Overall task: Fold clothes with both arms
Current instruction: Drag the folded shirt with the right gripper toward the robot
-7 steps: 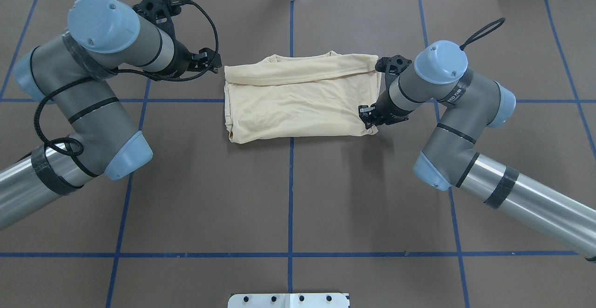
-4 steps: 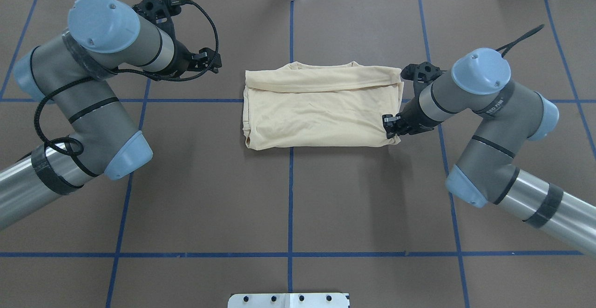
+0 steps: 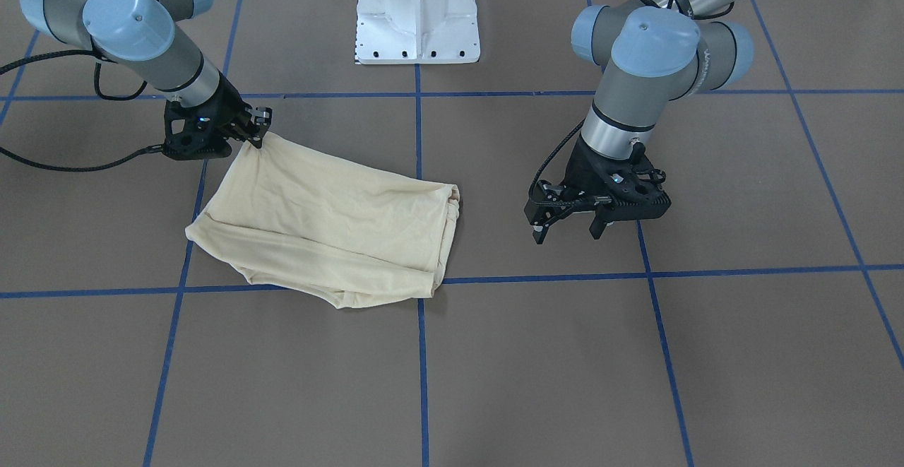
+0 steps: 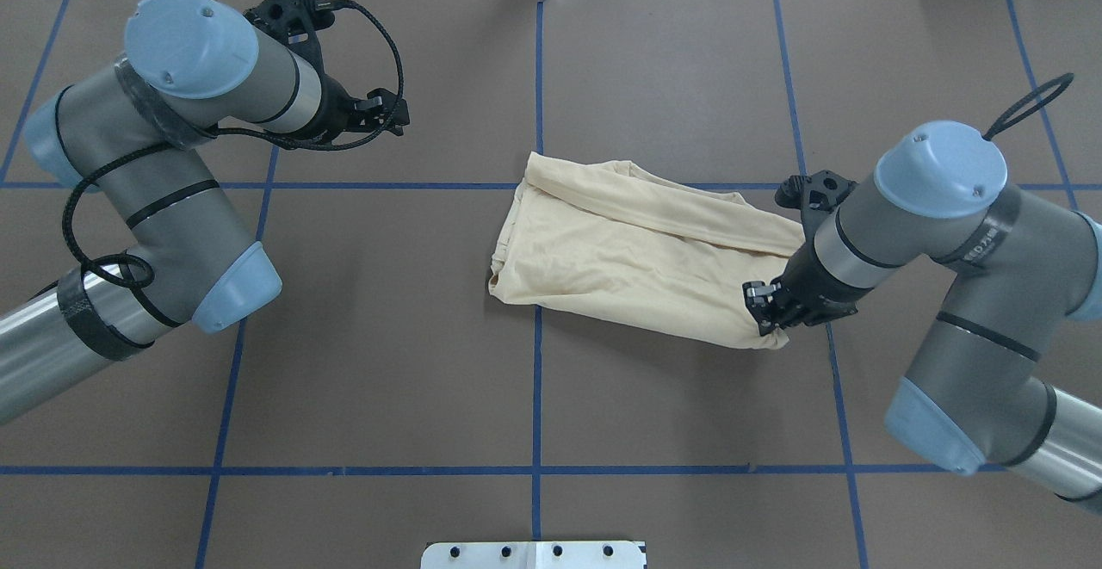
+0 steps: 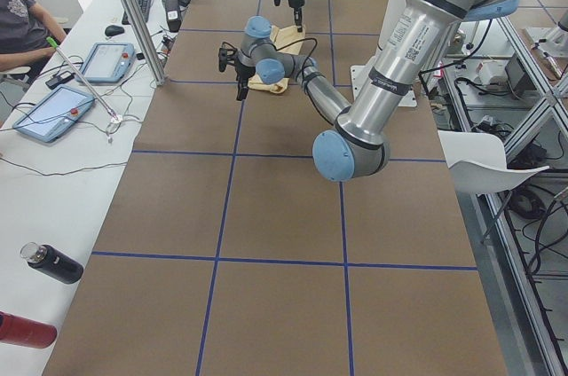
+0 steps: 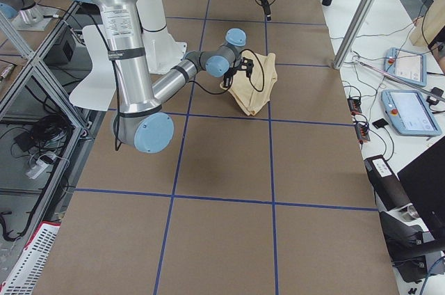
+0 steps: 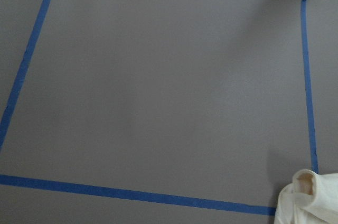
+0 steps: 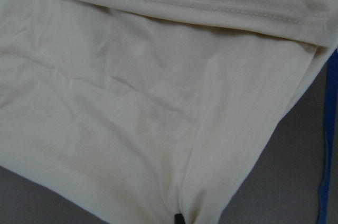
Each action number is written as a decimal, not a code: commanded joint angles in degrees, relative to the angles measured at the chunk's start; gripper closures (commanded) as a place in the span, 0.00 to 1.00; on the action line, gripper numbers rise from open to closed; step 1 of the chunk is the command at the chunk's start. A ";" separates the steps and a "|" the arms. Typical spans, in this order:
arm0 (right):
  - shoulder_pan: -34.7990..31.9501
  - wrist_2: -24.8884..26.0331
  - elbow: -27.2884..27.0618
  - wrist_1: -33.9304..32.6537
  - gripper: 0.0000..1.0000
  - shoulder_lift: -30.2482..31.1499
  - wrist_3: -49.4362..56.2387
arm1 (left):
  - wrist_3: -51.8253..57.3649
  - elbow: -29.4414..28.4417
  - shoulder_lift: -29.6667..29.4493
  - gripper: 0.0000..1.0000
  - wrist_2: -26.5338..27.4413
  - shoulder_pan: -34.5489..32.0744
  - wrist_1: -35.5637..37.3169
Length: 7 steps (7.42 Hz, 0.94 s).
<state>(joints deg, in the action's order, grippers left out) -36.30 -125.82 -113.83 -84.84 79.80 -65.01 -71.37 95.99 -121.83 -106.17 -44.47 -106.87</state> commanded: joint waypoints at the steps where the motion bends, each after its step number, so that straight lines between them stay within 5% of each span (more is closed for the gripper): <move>1: 7.17 -2.48 -3.24 -1.82 1.00 3.43 -6.66 | 0.00 0.07 0.01 0.00 0.00 0.00 0.00; 7: 20.47 -2.32 -5.87 -1.82 1.00 3.08 -21.97 | 0.18 -0.02 0.10 0.00 0.09 -0.09 0.00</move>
<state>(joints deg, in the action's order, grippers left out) -17.41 -128.19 -118.81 -86.66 82.83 -83.69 -71.26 95.98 -121.73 -106.09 -44.56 -106.88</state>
